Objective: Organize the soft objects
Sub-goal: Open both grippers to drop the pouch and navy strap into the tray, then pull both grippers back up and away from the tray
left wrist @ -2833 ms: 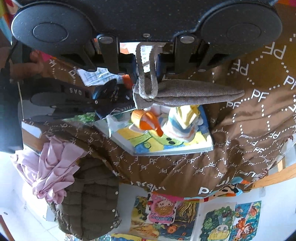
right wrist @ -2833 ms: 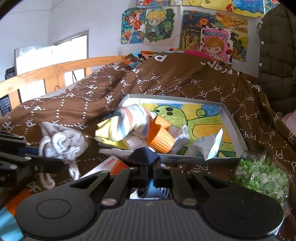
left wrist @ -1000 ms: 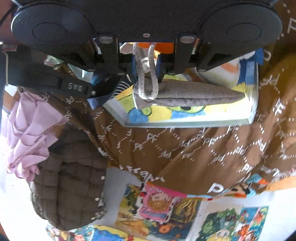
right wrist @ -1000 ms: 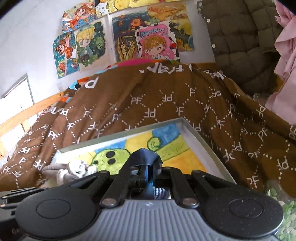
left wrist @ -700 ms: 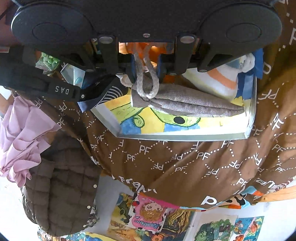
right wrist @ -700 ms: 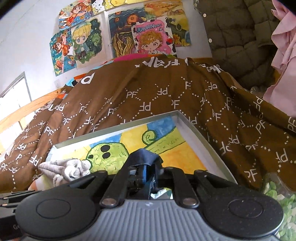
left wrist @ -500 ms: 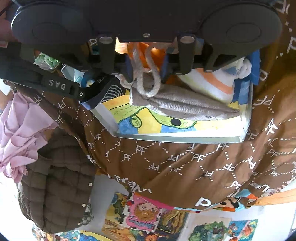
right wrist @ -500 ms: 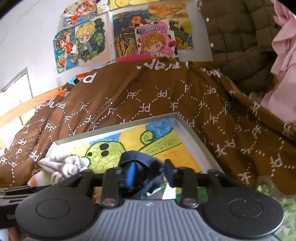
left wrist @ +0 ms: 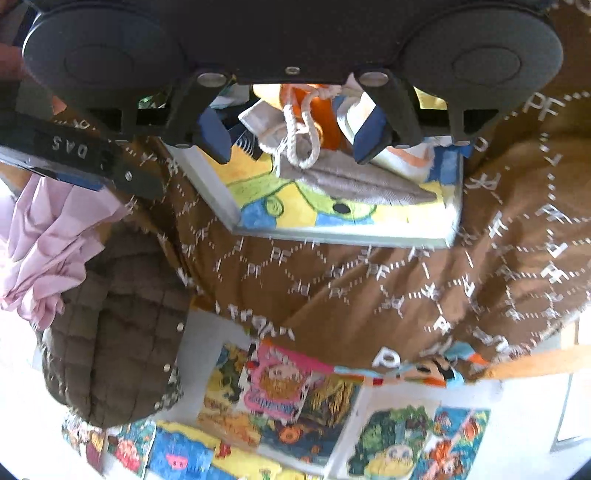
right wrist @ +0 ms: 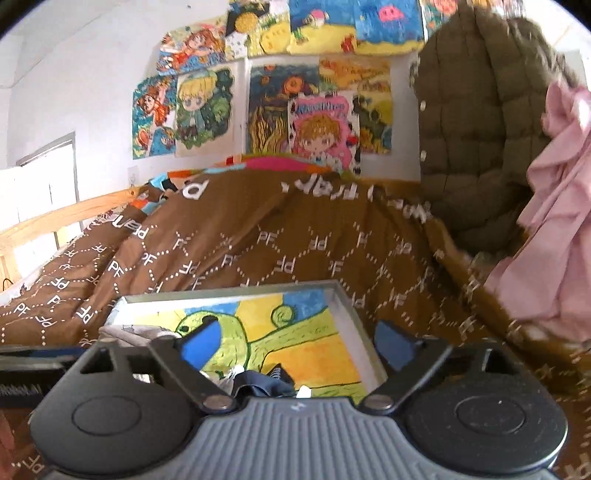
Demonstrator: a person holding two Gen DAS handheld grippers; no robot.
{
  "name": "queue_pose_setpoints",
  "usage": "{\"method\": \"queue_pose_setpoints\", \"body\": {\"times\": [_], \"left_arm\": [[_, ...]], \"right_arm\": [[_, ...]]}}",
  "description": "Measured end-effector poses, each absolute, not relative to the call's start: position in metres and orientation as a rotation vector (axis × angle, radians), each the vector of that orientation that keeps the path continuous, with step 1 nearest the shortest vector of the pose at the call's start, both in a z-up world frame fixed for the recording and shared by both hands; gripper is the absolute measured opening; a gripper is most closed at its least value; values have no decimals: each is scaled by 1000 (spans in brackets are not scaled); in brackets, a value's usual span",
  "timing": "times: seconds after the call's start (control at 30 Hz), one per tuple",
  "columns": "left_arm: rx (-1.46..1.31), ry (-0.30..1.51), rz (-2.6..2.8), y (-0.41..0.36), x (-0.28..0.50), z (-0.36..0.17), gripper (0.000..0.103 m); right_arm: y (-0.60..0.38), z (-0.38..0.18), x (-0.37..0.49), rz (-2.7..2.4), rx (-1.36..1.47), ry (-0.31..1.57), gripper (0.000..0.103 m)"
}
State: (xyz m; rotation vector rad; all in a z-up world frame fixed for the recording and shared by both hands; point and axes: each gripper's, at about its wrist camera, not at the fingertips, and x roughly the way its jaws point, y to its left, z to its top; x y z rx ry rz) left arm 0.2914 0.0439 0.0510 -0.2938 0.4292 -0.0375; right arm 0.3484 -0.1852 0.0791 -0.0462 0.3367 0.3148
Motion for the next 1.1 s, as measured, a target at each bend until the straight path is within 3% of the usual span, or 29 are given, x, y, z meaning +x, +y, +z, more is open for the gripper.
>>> {"method": "queue_pose_setpoints", "body": {"times": [0.3,0.63,1.1], "left_arm": [[-248,306,4,37,231,92,97],[-200,264,7,32,162,95,102],[-173,322,-6,17,102,64,102]], "right_arm": [[-200,108,292,267,-74,290,103],[-213,113,217,258,-157,216,103],[-234,86,165,261,-123,363,103]]}}
